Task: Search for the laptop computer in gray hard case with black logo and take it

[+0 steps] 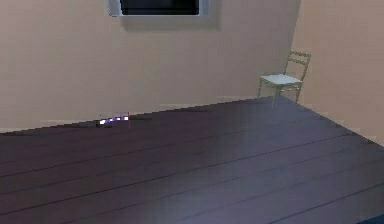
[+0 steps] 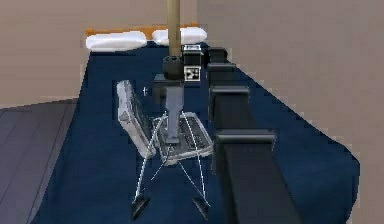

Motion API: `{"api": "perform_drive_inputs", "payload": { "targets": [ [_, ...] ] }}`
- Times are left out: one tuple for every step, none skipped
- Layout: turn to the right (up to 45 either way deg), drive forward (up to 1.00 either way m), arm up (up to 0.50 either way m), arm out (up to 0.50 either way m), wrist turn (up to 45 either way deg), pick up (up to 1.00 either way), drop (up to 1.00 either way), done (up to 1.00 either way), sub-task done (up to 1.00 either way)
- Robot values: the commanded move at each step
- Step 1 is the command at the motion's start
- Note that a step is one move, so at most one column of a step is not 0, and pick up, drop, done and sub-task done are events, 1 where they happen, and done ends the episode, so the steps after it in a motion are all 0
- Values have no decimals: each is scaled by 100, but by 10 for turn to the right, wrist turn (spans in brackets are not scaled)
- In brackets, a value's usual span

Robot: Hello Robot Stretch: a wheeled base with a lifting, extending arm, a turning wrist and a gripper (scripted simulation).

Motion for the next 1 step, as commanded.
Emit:
{"api": "perform_drive_inputs", "payload": {
  "targets": [
    [0, 0, 0, 0, 450, 0, 0, 0, 0]
  ]
}}
